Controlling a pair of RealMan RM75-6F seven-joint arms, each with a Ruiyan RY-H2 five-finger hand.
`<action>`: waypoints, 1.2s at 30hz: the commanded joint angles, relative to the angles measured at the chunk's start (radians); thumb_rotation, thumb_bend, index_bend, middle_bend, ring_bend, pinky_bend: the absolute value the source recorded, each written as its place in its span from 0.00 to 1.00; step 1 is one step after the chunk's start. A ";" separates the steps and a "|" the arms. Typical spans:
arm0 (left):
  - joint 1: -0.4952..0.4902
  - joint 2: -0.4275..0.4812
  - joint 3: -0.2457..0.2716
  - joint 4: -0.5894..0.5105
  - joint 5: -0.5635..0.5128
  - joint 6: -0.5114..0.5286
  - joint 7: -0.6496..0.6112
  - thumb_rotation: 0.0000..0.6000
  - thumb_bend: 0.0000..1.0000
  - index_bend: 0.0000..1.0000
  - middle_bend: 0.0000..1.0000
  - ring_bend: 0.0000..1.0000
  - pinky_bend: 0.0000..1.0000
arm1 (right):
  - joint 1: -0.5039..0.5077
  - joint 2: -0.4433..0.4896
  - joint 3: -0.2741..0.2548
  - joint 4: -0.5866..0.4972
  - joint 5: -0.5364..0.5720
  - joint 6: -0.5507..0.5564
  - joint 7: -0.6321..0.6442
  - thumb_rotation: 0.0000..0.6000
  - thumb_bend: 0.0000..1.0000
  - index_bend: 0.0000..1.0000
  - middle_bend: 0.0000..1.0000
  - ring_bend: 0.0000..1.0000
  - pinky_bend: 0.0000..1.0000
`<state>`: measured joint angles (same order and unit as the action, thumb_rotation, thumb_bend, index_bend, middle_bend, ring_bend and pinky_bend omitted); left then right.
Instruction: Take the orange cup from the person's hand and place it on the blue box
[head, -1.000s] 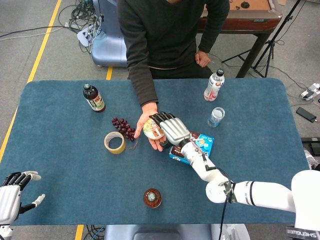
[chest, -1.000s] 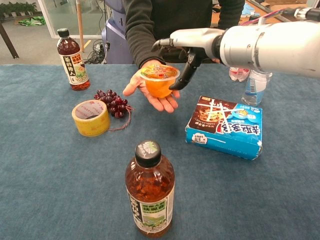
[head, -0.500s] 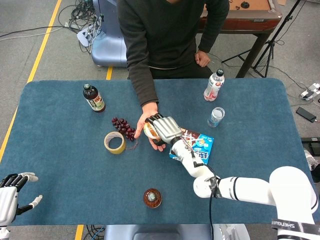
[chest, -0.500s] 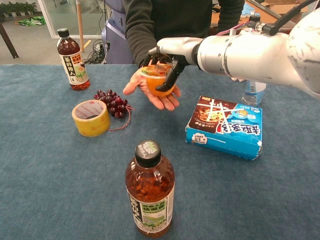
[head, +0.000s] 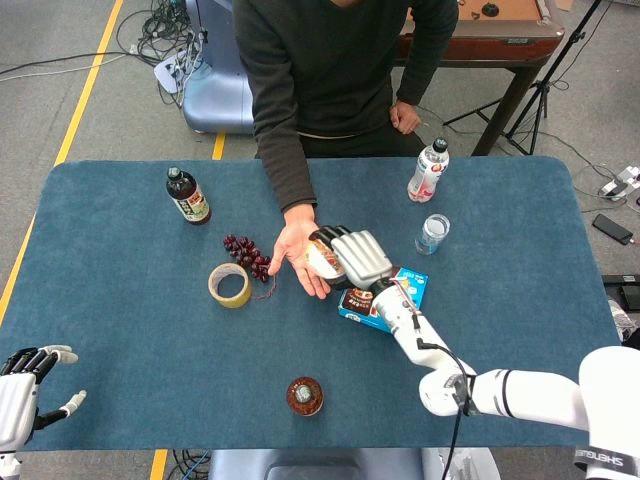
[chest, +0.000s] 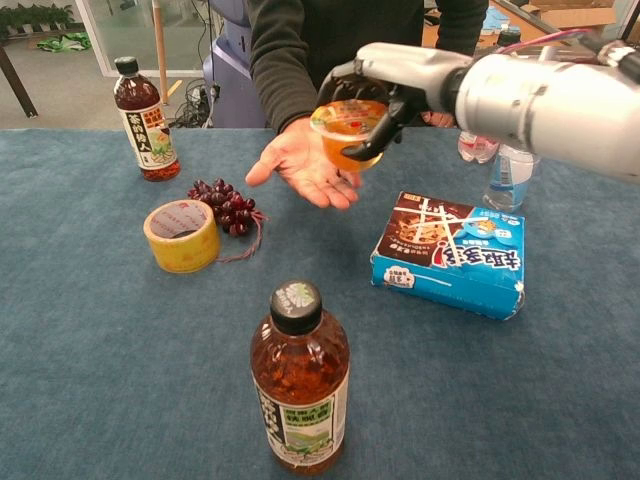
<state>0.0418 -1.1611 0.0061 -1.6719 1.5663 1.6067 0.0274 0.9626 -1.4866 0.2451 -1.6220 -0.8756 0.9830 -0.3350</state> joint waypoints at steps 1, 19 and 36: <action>0.000 -0.001 0.000 0.001 0.001 0.000 0.000 1.00 0.17 0.41 0.34 0.29 0.18 | -0.074 0.071 -0.041 -0.063 -0.071 0.056 0.047 1.00 0.53 0.43 0.36 0.29 0.59; -0.009 -0.014 0.004 -0.009 0.020 -0.009 0.016 1.00 0.17 0.41 0.34 0.29 0.18 | -0.246 0.143 -0.132 0.019 -0.151 0.026 0.198 1.00 0.51 0.43 0.36 0.30 0.55; -0.006 -0.009 0.004 -0.010 0.015 -0.006 0.014 1.00 0.17 0.41 0.34 0.29 0.18 | -0.239 0.077 -0.125 0.110 -0.184 -0.068 0.198 1.00 0.49 0.06 0.10 0.01 0.21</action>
<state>0.0361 -1.1702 0.0102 -1.6813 1.5808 1.6007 0.0416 0.7258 -1.4155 0.1208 -1.5055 -1.0588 0.9155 -0.1320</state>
